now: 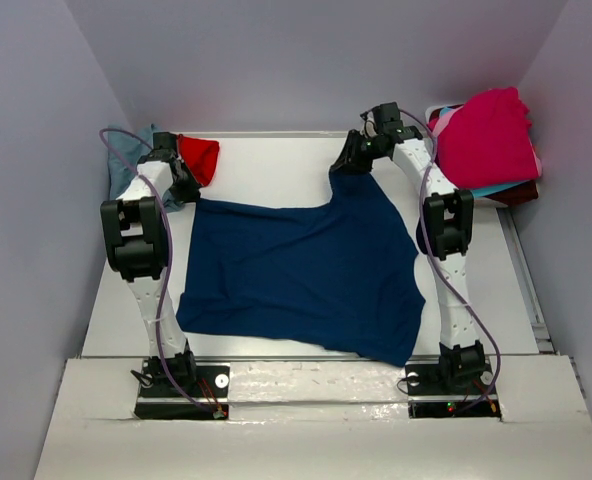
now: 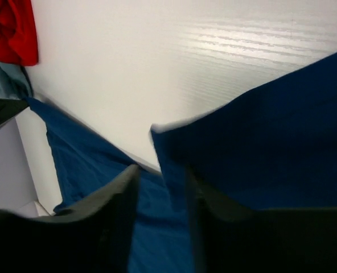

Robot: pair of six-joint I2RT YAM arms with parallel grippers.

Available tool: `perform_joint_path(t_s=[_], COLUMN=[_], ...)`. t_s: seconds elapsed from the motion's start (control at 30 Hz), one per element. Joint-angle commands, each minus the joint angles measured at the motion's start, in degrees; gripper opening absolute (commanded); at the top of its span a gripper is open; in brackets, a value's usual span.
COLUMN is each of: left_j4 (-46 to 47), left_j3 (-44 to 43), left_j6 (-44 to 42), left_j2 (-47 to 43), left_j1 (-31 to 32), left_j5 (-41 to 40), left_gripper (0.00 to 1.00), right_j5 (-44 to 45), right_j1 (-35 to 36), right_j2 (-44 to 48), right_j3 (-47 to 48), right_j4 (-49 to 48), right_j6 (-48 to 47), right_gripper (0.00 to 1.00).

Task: Fold and stack the t-shirts
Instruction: Flatten the tshirt out

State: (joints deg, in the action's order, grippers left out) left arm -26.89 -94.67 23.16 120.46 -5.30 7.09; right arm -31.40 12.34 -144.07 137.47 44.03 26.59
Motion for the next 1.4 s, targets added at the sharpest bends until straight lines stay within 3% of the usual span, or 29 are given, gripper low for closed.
perform_joint_path(t_s=[0.0,0.07,0.17,0.57,0.8,0.93,1.17,1.37], left_j4=[-1.84,-2.02,-2.11,-0.36,5.09,7.12,8.7,9.14], left_j3=[-3.23,-3.59,-3.59,-4.21,-3.5,-4.64,-8.07,-9.48], left_j6=[-1.01,-1.01,-1.01,-1.01,-1.71,-1.62,-2.15,-2.06], left_j2=[-0.41,-0.23,-0.14,1.79,1.97,2.49,4.69,6.62], left_j1=[-0.41,-0.41,-0.41,-0.41,-0.41,-0.41,-0.41,-0.41], left_j5=[-0.85,-0.85,-0.94,-0.94,0.02,1.25,2.84,4.24], left_gripper=[0.06,0.06,0.06,0.06,0.16,0.16,0.06,0.09], right_j5=[-0.78,1.24,4.67,8.2,9.34,9.77,10.21,11.62], right_j1=[-0.39,-0.39,-0.39,-0.39,-0.39,-0.39,-0.39,-0.39], right_j2=[-1.3,-0.43,1.85,12.05,17.77,19.79,22.34,23.83], right_j3=[2.19,1.75,0.08,-13.62,-23.73,-26.46,-29.71,-32.52], right_j4=[-2.72,-2.11,-1.41,-3.42,-5.71,-5.89,-5.8,-5.97], right_j6=[-0.93,-1.28,-1.45,-1.01,-1.63,-1.8,-1.89,-1.81], right_gripper=[0.63,0.74,0.78,0.77,0.76,0.76,0.75,0.75])
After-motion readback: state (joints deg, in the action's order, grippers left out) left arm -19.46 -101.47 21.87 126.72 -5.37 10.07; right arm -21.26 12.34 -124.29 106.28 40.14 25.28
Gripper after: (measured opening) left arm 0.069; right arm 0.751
